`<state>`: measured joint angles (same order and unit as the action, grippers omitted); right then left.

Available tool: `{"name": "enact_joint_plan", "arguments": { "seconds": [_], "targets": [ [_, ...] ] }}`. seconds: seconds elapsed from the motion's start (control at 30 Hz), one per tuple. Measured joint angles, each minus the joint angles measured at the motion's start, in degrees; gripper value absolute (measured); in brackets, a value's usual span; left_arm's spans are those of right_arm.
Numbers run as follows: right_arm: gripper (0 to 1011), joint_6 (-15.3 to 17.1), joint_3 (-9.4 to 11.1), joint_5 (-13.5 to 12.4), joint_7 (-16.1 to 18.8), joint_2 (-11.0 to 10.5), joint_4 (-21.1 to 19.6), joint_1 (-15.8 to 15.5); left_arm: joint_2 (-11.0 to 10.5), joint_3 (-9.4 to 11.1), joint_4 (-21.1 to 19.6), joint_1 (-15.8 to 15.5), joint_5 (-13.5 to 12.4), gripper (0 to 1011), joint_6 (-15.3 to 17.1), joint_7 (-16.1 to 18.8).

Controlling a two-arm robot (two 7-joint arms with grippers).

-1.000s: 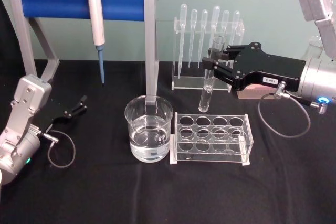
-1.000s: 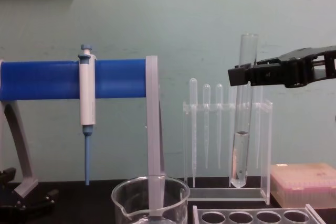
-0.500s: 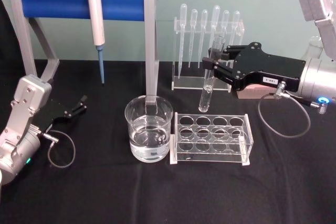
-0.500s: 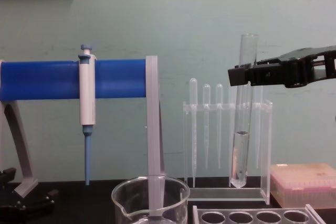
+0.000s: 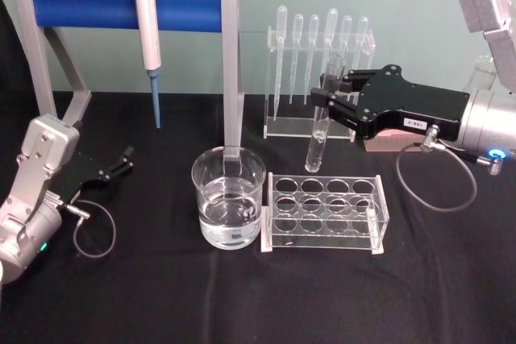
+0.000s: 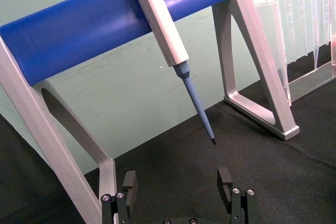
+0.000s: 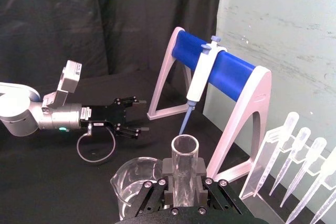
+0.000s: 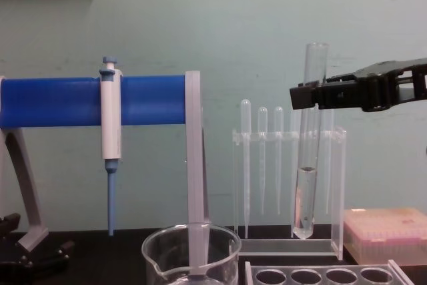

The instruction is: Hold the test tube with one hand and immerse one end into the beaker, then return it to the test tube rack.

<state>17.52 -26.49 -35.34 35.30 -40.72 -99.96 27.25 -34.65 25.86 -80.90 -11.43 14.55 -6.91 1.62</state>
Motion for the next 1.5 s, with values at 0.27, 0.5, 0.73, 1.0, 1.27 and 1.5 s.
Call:
{"name": "enact_joint_plan", "arguments": {
  "seconds": [0.27, 0.5, 0.73, 1.0, 1.27, 1.5],
  "targets": [
    [241, 0.0, 0.0, 0.0, 0.0, 0.0, 0.0, 0.0, 0.0, 0.0, 0.0, 0.0, 0.0, 1000, 0.0, 0.0],
    [241, 0.0, 0.0, 0.0, 0.0, 0.0, 0.0, 0.0, 0.0, 0.0, 0.0, 0.0, 0.0, 1000, 0.0, 0.0],
    [241, 0.0, 0.0, 0.0, 0.0, 0.0, 0.0, 0.0, 0.0, 0.0, 0.0, 0.0, 0.0, 1000, 0.0, 0.0],
    [241, 0.0, 0.0, 0.0, 0.0, 0.0, 0.0, 0.0, 0.0, 0.0, 0.0, 0.0, 0.0, 1000, 0.0, 0.0],
    [239, 0.0, 0.0, 0.0, 0.0, 0.0, 0.0, 0.0, 0.0, 0.0, 0.0, 0.0, 0.0, 1000, 0.0, 0.0],
    [241, 0.0, 0.0, 0.0, 0.0, 0.0, 0.0, 0.0, 0.0, 0.0, 0.0, 0.0, 0.0, 1000, 0.0, 0.0]
  ]
}}
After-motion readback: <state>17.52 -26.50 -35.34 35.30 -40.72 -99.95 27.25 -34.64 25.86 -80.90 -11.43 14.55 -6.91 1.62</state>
